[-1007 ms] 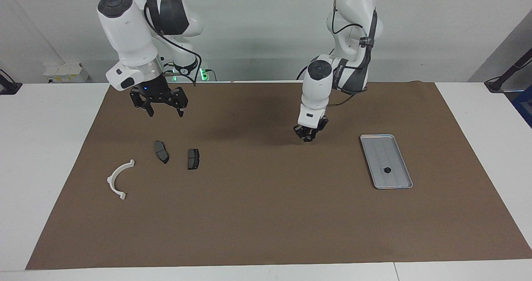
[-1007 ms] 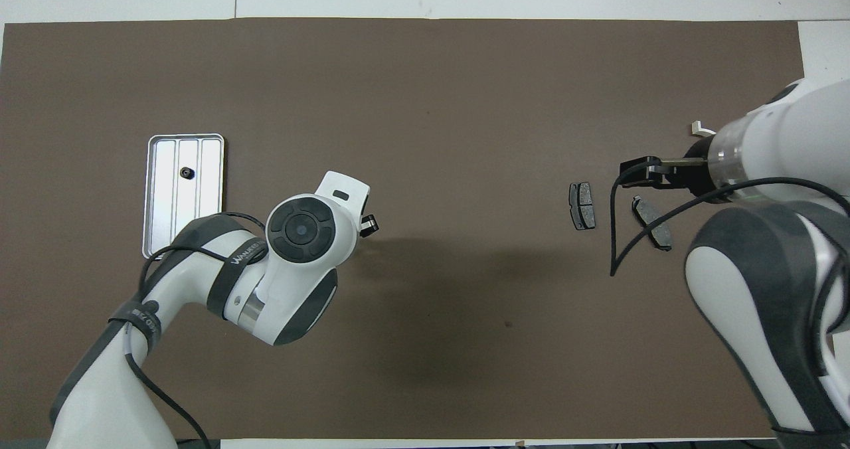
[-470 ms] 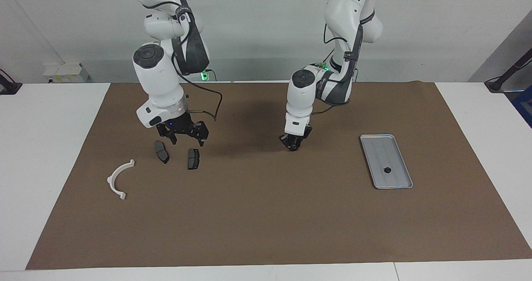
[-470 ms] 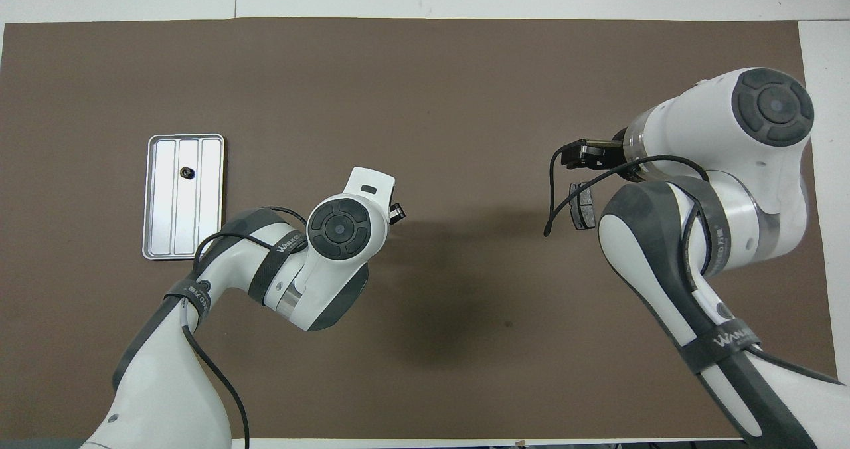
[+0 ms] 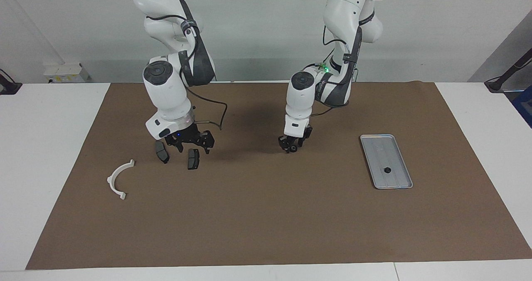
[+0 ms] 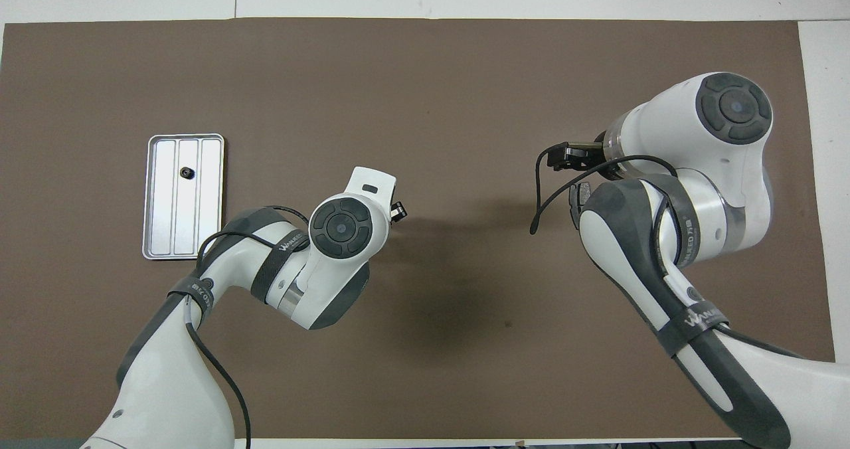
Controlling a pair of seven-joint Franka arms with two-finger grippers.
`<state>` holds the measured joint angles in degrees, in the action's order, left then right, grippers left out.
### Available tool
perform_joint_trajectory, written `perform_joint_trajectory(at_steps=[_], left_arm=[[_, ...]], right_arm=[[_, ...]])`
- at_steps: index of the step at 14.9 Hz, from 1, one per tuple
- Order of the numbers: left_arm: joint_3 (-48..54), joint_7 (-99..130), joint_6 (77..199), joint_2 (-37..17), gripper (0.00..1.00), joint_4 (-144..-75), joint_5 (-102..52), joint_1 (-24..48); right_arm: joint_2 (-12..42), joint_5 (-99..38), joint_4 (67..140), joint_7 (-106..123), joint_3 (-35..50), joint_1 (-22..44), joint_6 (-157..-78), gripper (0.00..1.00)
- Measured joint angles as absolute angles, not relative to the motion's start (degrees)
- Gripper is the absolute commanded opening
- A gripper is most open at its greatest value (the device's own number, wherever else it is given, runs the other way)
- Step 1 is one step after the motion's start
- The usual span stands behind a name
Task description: Place bearing gear from tray to pile
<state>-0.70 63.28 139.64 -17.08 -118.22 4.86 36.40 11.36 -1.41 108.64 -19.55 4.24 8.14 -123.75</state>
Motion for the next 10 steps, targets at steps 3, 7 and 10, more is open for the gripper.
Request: perform_joint_trajectory(at_steps=[3, 7, 10], left_arm=[[-1.74, 61.01, 138.90, -17.08, 0.79, -118.15, 7.48, 35.30], [-2.27, 44.83, 137.32, -15.62, 0.78, -117.11, 7.97, 23.31], [-2.30, 28.24, 136.06, -13.21, 0.76, -116.91, 7.70, 12.22]], right_arm=[[11.75, -1.41, 109.25, -19.57, 4.22, 8.13, -125.28, 1.00], [11.80, -1.41, 109.57, -19.71, 4.23, 8.37, -125.82, 1.00], [11.80, -1.42, 109.57, -25.52, 4.25, 10.83, -126.02, 1.00]])
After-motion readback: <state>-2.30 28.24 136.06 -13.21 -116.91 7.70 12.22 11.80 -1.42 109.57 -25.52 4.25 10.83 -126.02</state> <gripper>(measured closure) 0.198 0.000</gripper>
